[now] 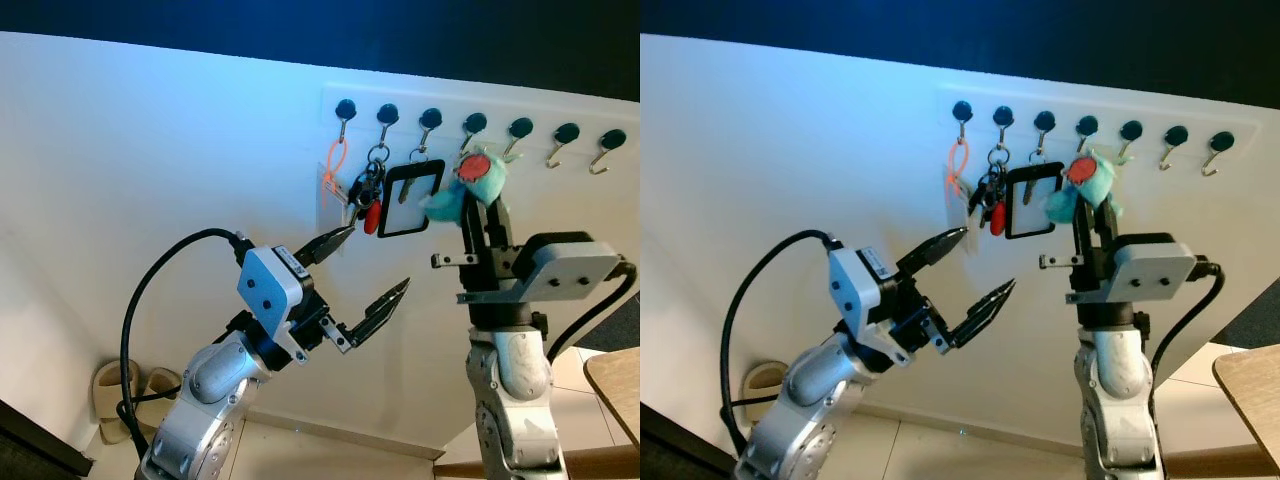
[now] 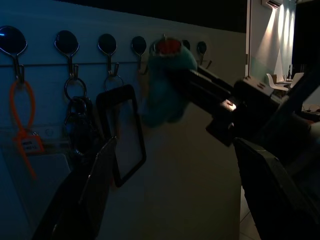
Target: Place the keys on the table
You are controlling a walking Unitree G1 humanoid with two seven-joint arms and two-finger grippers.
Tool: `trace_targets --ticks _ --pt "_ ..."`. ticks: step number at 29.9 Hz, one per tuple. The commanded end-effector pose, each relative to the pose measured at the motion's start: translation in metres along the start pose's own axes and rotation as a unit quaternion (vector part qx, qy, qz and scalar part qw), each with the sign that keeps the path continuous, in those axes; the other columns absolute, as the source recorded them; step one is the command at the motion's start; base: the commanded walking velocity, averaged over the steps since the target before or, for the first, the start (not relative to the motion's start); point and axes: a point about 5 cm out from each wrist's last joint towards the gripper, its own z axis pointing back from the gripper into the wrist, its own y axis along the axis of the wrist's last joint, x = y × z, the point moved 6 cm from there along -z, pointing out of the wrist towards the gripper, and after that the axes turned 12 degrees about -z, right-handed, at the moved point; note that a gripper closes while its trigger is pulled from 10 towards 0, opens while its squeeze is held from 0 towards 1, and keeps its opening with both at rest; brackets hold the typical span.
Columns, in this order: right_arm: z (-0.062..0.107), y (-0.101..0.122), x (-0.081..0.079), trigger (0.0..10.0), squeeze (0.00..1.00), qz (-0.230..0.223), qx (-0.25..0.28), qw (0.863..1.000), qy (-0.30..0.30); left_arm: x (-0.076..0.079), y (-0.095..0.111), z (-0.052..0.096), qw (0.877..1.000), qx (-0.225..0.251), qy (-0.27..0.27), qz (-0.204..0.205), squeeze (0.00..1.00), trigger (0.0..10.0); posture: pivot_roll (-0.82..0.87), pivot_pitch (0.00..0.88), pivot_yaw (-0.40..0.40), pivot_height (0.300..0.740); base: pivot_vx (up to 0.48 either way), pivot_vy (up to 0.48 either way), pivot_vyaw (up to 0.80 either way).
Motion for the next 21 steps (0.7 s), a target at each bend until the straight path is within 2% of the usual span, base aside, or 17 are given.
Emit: trace_targets --ticks 1,11,18,21 --pt "-0.001 0.004 0.0 0.0 0.0 -0.001 0.004 1.0 -0.003 0.003 0.005 -0.001 1.0 0.008 -0.01 0.002 0.0 10.0 0.03 0.095 -0.041 0.74 0.0 0.0 0.0" --pt "-0.008 0.005 0.0 0.0 0.0 -0.008 0.004 1.0 -0.003 0.004 0.005 -0.002 1.0 0.007 -0.012 0.002 0.0 10.0 0.03 0.096 -0.041 0.74 0.0 0.0 0.0" --pt "-0.013 0.001 0.007 0.0 0.0 -0.02 -0.008 1.0 -0.021 0.004 0.004 -0.002 1.0 0.006 -0.015 0.002 0.0 10.0 0.03 0.095 -0.038 0.74 0.0 0.0 0.0" --pt "-0.015 0.002 0.002 0.0 0.0 -0.033 -0.007 0.999 -0.002 0.004 0.005 -0.002 1.0 0.006 -0.016 0.002 0.0 10.0 0.03 0.095 -0.038 0.74 0.0 0.0 0.0"
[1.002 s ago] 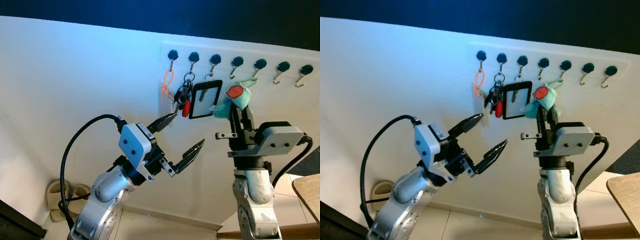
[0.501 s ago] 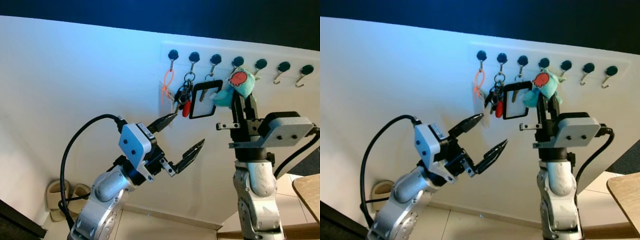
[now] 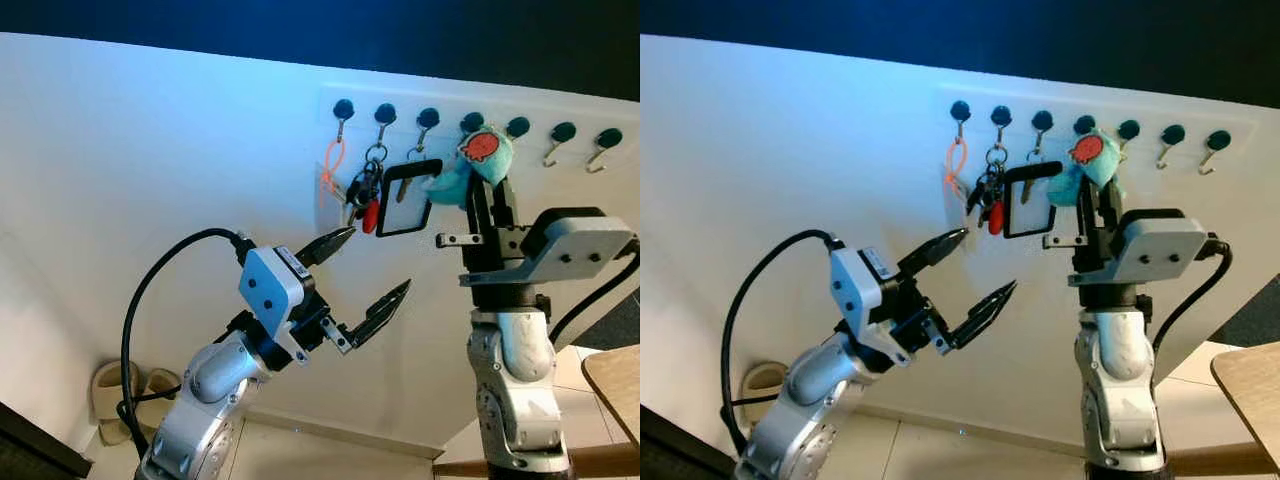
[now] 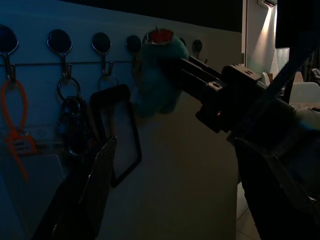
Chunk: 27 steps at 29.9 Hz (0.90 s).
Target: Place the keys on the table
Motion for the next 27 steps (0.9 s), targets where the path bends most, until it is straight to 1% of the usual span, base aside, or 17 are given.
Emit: trace_targets --ticks 1,3,4,5,6,7,12,13,14,27 --pt "-0.002 -0.001 -0.005 0.0 0.0 -0.011 -0.004 1.0 0.023 0.003 0.005 -0.002 1.0 0.008 -0.011 0.0 0.0 10.0 0.03 0.094 -0.038 0.74 0.0 0.0 0.0" --pt "-0.002 -0.001 -0.005 0.0 0.0 -0.011 -0.004 1.0 0.023 0.003 0.005 -0.002 1.0 0.008 -0.011 0.0 0.0 10.0 0.03 0.094 -0.038 0.74 0.0 0.0 0.0" --pt "-0.002 0.0 -0.009 0.0 0.0 -0.012 -0.002 0.999 0.035 0.003 0.005 -0.002 1.0 0.009 -0.011 0.0 0.0 10.0 0.03 0.094 -0.038 0.74 0.0 0.0 0.0" --pt "-0.002 0.0 -0.009 0.0 0.0 -0.012 -0.002 0.999 0.035 0.003 0.005 -0.002 1.0 0.009 -0.011 0.0 0.0 10.0 0.03 0.094 -0.038 0.74 0.0 0.0 0.0" --pt "-0.002 0.001 -0.014 0.0 0.0 -0.014 0.0 0.999 0.048 0.003 0.005 -0.002 1.0 0.009 -0.01 0.0 0.0 10.0 0.03 0.094 -0.038 0.74 0.0 0.0 0.0" --pt "0.0 0.003 -0.024 0.0 0.0 -0.014 0.003 0.997 0.07 0.003 0.006 -0.002 1.0 0.01 -0.011 0.001 0.0 10.0 0.03 0.092 -0.039 0.74 0.0 0.0 0.0" --pt "0.002 0.006 -0.035 0.0 0.0 -0.013 0.009 0.996 0.091 0.003 0.006 -0.002 1.0 0.011 -0.011 0.003 0.0 10.0 0.03 0.091 -0.039 0.74 0.0 0.0 0.0" --pt "0.002 0.006 -0.035 0.0 0.0 -0.013 0.009 0.996 0.091 0.003 0.006 -0.002 1.0 0.011 -0.011 0.003 0.0 10.0 0.03 0.091 -0.039 0.74 0.0 0.0 0.0" --pt "0.002 0.009 -0.04 0.0 0.0 -0.012 0.014 0.995 0.103 0.003 0.006 -0.003 1.0 0.012 -0.011 0.003 0.0 10.0 0.03 0.088 -0.039 0.74 0.0 0.0 0.0" --pt "0.0 0.019 -0.05 0.0 0.0 -0.01 0.033 0.991 0.132 0.003 0.008 -0.003 1.0 0.017 -0.011 0.006 0.0 10.0 0.03 0.081 -0.04 0.74 0.0 0.0 0.0"
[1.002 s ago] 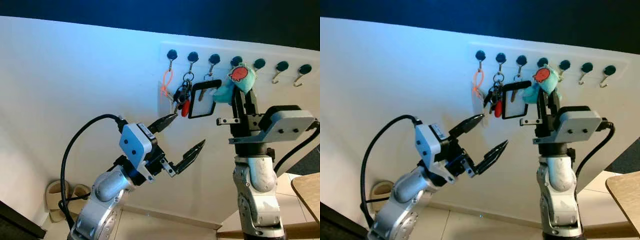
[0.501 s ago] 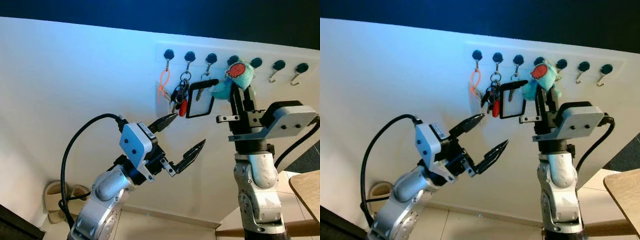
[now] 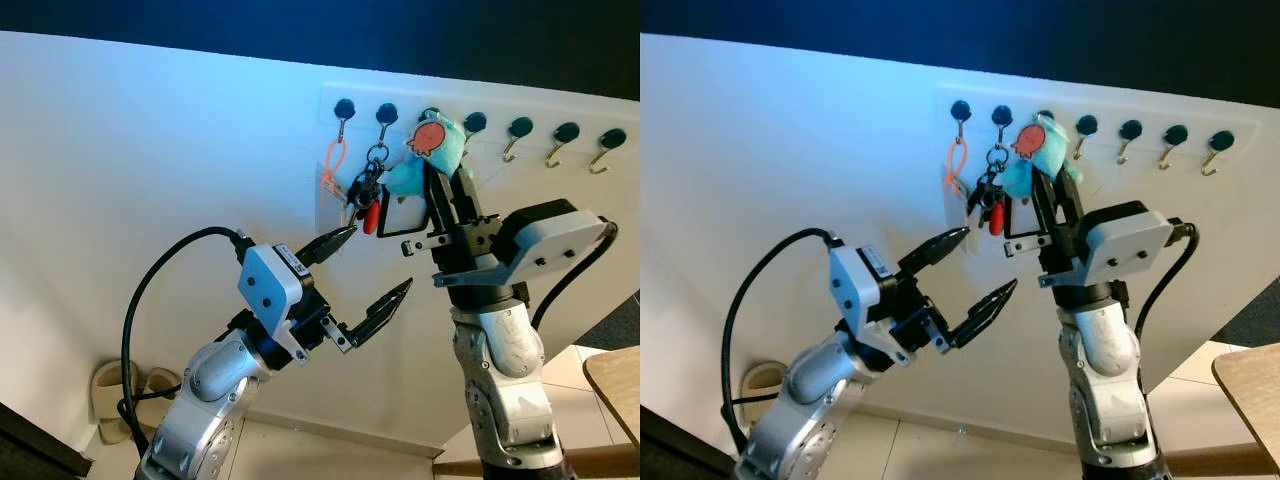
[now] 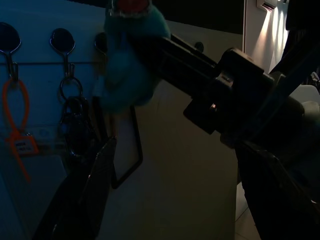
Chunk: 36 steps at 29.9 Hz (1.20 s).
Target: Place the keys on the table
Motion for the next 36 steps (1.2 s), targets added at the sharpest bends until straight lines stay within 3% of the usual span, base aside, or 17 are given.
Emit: trace_targets --ticks 1,7,15,23,28,30,31,33,36 --pt "-0.001 0.008 -0.004 0.0 0.0 0.003 0.016 1.0 0.011 0.004 0.007 -0.002 1.0 0.011 -0.01 0.0 0.0 10.0 0.03 0.081 -0.04 0.74 0.0 0.0 0.0" --pt "0.003 0.008 -0.009 0.0 0.0 0.007 0.015 1.0 0.019 0.003 0.007 -0.002 1.0 0.012 -0.009 0.001 0.0 10.0 0.03 0.083 -0.04 0.74 0.0 0.0 0.0" --pt "0.024 -0.012 -0.034 0.0 0.0 0.015 -0.026 0.996 0.087 0.002 0.008 -0.001 1.0 0.013 -0.008 0.001 0.0 10.0 0.04 0.091 -0.036 0.74 0.0 0.0 0.0" --pt "0.042 -0.031 -0.029 0.0 0.0 0.014 -0.066 0.995 0.079 0.002 0.006 0.002 1.0 0.008 -0.008 0.001 0.0 10.0 0.04 0.094 -0.036 0.74 0.0 0.0 0.0" --pt "0.062 -0.047 -0.019 0.0 0.0 0.024 -0.099 0.993 0.063 0.001 -0.006 0.012 1.0 -0.019 -0.014 -0.013 0.0 10.0 0.04 0.093 -0.037 0.74 0.0 0.0 0.0" --pt "0.078 -0.059 -0.016 0.0 0.0 0.034 -0.127 0.99 0.06 0.001 -0.023 0.026 0.998 -0.051 -0.015 -0.017 0.0 10.0 0.04 0.094 -0.037 0.74 0.0 0.0 0.0" --pt "0.078 -0.059 -0.016 0.0 0.0 0.034 -0.127 0.99 0.06 0.001 -0.023 0.026 0.998 -0.051 -0.015 -0.017 0.0 10.0 0.04 0.094 -0.037 0.74 0.0 0.0 0.0" --pt "0.102 -0.076 -0.011 0.0 0.0 0.042 -0.168 0.983 0.054 -0.001 -0.05 0.05 0.994 -0.105 -0.006 -0.013 0.0 10.0 0.04 0.093 -0.037 0.74 0.0 0.0 0.0" --pt "0.109 -0.081 -0.008 0.0 0.0 0.043 -0.181 0.981 0.049 0.0 -0.06 0.058 0.992 -0.123 -0.003 -0.011 0.0 10.0 0.04 0.093 -0.037 0.74 0.0 0.0 0.0"
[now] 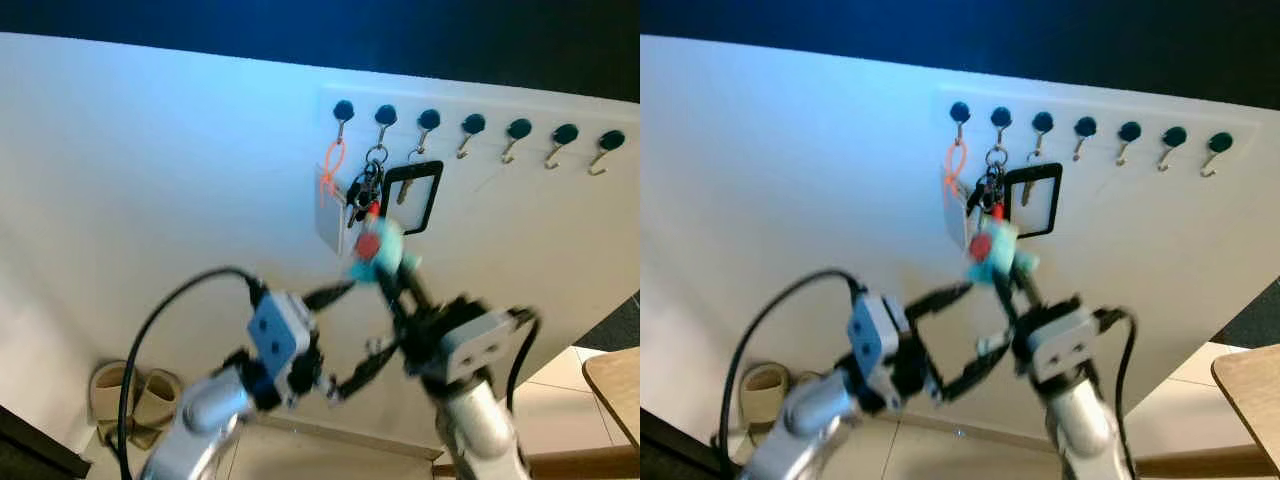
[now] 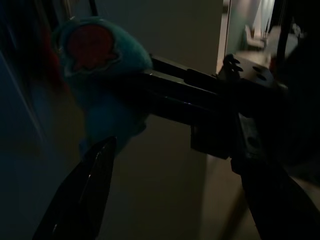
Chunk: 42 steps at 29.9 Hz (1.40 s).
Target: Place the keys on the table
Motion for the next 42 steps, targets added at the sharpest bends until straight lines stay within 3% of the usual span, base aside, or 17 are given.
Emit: trace_targets --ticks 1,3,5,8,11,20,21,23,25,26,28,29,31,33,34,37,42 --pt "0.019 -0.013 0.019 0.0 0.0 0.02 -0.031 0.999 -0.026 -0.031 -0.007 0.02 0.997 -0.017 0.064 -0.03 0.0 10.0 0.04 0.093 -0.038 0.74 0.0 0.0 0.0" --pt "0.027 -0.022 0.024 0.0 0.0 0.016 -0.049 0.998 -0.039 -0.029 -0.022 0.029 0.996 -0.04 0.07 -0.022 0.0 10.0 0.04 0.094 -0.039 0.74 0.0 0.0 0.0" --pt "0.062 -0.07 0.049 0.0 0.0 -0.016 -0.146 0.982 -0.117 -0.019 -0.074 0.063 0.988 -0.127 0.092 0.02 0.0 10.0 0.04 0.092 -0.038 0.74 0.0 0.0 0.0" --pt "0.076 -0.085 0.056 0.0 0.0 -0.027 -0.175 0.974 -0.143 -0.016 -0.087 0.074 0.983 -0.149 0.101 0.033 0.0 10.0 0.04 0.09 -0.038 0.74 0.0 0.0 0.0" --pt "0.109 -0.116 0.074 0.0 0.0 -0.038 -0.237 0.951 -0.195 -0.011 -0.119 0.105 0.966 -0.202 0.145 0.077 0.0 10.0 0.04 0.089 -0.039 0.74 0.0 0.0 0.0" --pt "0.133 -0.151 0.07 0.0 0.0 -0.047 -0.311 0.931 -0.185 0.003 -0.158 0.133 0.937 -0.266 0.188 0.129 0.0 10.0 0.04 0.088 -0.042 0.74 0.0 0.0 0.0" --pt "0.142 -0.17 0.064 0.0 0.0 -0.078 -0.349 0.914 -0.194 0.009 -0.188 0.151 0.905 -0.329 0.222 0.152 0.0 10.0 0.04 0.089 -0.043 0.74 0.0 0.0 0.0" --pt "0.144 -0.174 0.063 0.0 0.0 -0.085 -0.357 0.909 -0.197 0.011 -0.194 0.156 0.897 -0.344 0.229 0.156 0.0 10.0 0.04 0.089 -0.043 0.74 0.0 0.0 0.0" --pt "0.156 -0.192 0.059 0.0 0.0 -0.108 -0.398 0.886 -0.211 0.014 -0.22 0.181 0.848 -0.417 0.279 0.17 0.0 10.0 0.04 0.086 -0.045 0.74 0.0 0.0 0.0" --pt "0.156 -0.192 0.059 0.0 0.0 -0.108 -0.398 0.886 -0.211 0.014 -0.22 0.181 0.848 -0.417 0.279 0.17 0.0 10.0 0.04 0.086 -0.045 0.74 0.0 0.0 0.0" --pt "0.17 -0.208 0.054 0.0 0.0 -0.14 -0.439 0.858 -0.227 0.018 -0.239 0.209 0.79 -0.471 0.339 0.199 0.0 10.0 0.04 0.084 -0.046 0.74 0.0 0.0 0.0" --pt "0.17 -0.208 0.054 0.0 0.0 -0.14 -0.439 0.858 -0.227 0.018 -0.239 0.209 0.79 -0.471 0.339 0.199 0.0 10.0 0.04 0.084 -0.046 0.74 0.0 0.0 0.0" --pt "0.178 -0.217 0.049 4.9 0.0 -0.156 -0.462 0.84 -0.236 0.022 -0.246 0.229 0.75 -0.501 0.378 0.21 0.0 10.0 0.03 0.077 -0.044 0.74 0.0 0.0 0.0" --pt "0.179 -0.219 0.048 4.9 0.0 -0.158 -0.466 0.838 -0.237 0.023 -0.248 0.235 0.739 -0.509 0.387 0.211 0.0 10.0 0.03 0.077 -0.044 0.74 0.0 0.0 0.0" --pt "0.185 -0.224 0.045 10.0 0.0 -0.162 -0.487 0.827 -0.231 0.025 -0.249 0.235 0.737 -0.508 0.389 0.22 0.0 10.0 0.02 0.067 -0.04 0.74 0.0 0.0 0.0" --pt "0.195 -0.231 0.04 10.0 0.0 -0.175 -0.52 0.805 -0.226 0.024 -0.247 0.223 0.755 -0.472 0.39 0.236 0.0 10.0 0.03 0.058 -0.047 0.74 0.0 0.0 0.0" --pt "0.195 -0.233 0.041 10.0 0.0 -0.175 -0.528 0.801 -0.221 0.02 -0.245 0.215 0.765 -0.446 0.399 0.24 0.0 10.0 0.04 0.044 -0.057 0.74 0.0 0.0 0.0"
